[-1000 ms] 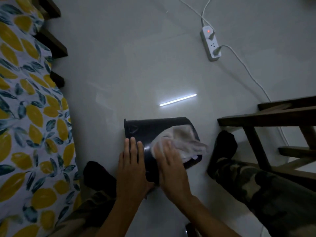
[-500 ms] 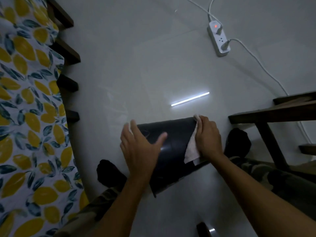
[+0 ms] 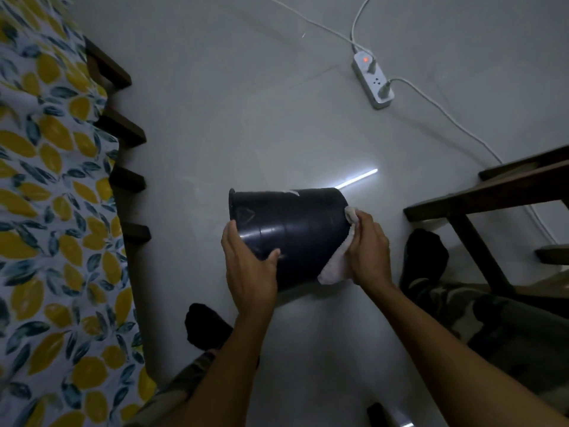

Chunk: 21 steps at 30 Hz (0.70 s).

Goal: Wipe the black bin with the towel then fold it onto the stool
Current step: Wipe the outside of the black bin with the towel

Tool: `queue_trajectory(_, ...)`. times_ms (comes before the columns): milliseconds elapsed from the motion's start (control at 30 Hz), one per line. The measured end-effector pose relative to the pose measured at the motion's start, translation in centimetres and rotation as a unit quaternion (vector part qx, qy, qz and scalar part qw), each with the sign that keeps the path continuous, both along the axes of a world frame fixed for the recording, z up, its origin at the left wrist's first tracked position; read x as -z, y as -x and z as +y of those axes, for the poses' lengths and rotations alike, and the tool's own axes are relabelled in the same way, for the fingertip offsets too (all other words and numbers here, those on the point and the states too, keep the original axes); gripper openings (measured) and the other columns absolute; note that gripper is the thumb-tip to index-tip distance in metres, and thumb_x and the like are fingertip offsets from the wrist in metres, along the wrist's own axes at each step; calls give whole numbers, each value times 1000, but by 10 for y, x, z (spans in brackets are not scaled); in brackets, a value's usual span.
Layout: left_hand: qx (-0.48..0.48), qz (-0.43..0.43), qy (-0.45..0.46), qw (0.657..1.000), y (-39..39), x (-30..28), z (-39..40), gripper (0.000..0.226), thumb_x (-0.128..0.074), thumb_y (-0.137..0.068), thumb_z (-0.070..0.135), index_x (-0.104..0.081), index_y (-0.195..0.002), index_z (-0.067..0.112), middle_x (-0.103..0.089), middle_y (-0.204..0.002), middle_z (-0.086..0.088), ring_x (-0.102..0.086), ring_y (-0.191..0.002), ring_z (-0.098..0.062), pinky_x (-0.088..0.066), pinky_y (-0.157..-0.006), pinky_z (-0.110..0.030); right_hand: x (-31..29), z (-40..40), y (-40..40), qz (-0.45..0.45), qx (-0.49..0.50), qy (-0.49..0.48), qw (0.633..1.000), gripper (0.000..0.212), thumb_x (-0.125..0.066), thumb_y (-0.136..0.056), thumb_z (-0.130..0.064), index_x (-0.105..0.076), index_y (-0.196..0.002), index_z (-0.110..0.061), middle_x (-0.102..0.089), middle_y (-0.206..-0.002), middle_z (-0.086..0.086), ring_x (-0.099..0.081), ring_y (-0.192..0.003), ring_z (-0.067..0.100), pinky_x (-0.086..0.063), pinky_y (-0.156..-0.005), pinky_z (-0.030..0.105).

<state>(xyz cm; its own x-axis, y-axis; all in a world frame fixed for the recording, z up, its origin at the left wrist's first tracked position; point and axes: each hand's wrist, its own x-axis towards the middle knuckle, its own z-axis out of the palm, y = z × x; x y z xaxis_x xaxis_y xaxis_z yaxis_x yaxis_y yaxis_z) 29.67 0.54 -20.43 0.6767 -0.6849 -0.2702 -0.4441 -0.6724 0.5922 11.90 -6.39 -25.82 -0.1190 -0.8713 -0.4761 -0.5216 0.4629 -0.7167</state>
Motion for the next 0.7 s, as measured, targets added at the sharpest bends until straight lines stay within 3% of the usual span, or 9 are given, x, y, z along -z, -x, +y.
queue_trajectory(67, 12, -21, 1, 1000, 7, 1, 19, 102, -89, -76, 17, -26, -156, 19, -31, -161, 0, -45, -140, -24, -48, -108, -45, -3, 8, 2, -34, 16, -25, 999, 34, -41, -108, -42, -57, -136, -32, -58, -123, -10, -57, -119, 13, -38, -85, 11)
queue_trajectory(200, 42, -65, -54, 996, 21, 3, 55, 92, -91, -72, 16, -39, -148, 17, -34, -157, -4, -47, -137, -27, -52, -104, -49, -19, 26, 14, 31, -30, -3, 999, 33, -42, -108, -34, -56, -137, -27, -61, -135, 2, -58, -126, 23, -47, -104, 34)
queue_trajectory(267, 72, -99, -97, 988, 26, 0, 73, 72, -93, -69, 25, -56, -129, 14, -41, -150, -9, -51, -130, -30, -56, -95, -51, -32, 35, 19, 47, -18, 23, 998, 35, -43, -107, -28, -57, -139, -22, -60, -138, 7, -58, -128, 26, -48, -108, 40)
queue_trajectory(333, 92, -130, -113, 981, 29, -5, 91, 53, -93, -67, 34, -65, -108, 16, -47, -144, -13, -53, -126, -34, -54, -93, -51, -46, 45, 20, 56, -24, 53, 997, 38, -43, -105, -26, -56, -140, -19, -59, -139, 9, -57, -129, 26, -48, -109, 40)
queue_trajectory(400, 102, -162, -107, 976, 31, -10, 101, 52, -92, -66, 41, -66, -105, 18, -47, -144, -15, -50, -128, -36, -48, -96, -51, -57, 54, 16, 64, -57, 93, 992, 45, -38, -102, -32, -57, -139, -17, -60, -137, 9, -57, -128, 24, -45, -106, 32)
queue_trajectory(500, 129, -181, -89, 971, 24, -13, 89, 76, -92, -61, 51, -61, -121, 17, -40, -154, -16, -42, -139, -36, -41, -106, -52, -60, 62, 8, 95, -118, 207, 967, 45, -34, -105, -32, -61, -134, -11, -66, -130, 8, -62, -120, 20, -47, -103, 25)
queue_trajectory(600, 222, -180, -174, 942, 7, -11, 59, 124, -85, -55, 71, -36, -153, 14, -9, -170, -15, -15, -155, -32, -26, -118, -51, -47, 70, -3, 78, -237, 280, 927, 33, -46, -105, -23, -60, -132, -11, -67, -120, 6, -63, -110, 17, -53, -97, 31)
queue_trajectory(667, 285, -174, -259, 906, -6, -3, 42, 145, -71, -56, 85, -6, -162, 10, 12, -170, -16, 5, -157, -32, -12, -122, -55, -32, 81, -13, 68, -402, 252, 878, 38, -48, -106, -27, -54, -142, -18, -62, -137, 6, -57, -127, 22, -45, -111, 41)
queue_trajectory(700, 306, -163, -293, 891, -13, 1, 36, 150, -64, -57, 90, 3, -162, 8, 16, -169, -17, 11, -157, -32, -7, -123, -57, -22, 85, -17, 90, -491, 238, 833, 44, -45, -107, -33, -46, -150, -22, -52, -152, 6, -46, -142, 24, -33, -121, 48)
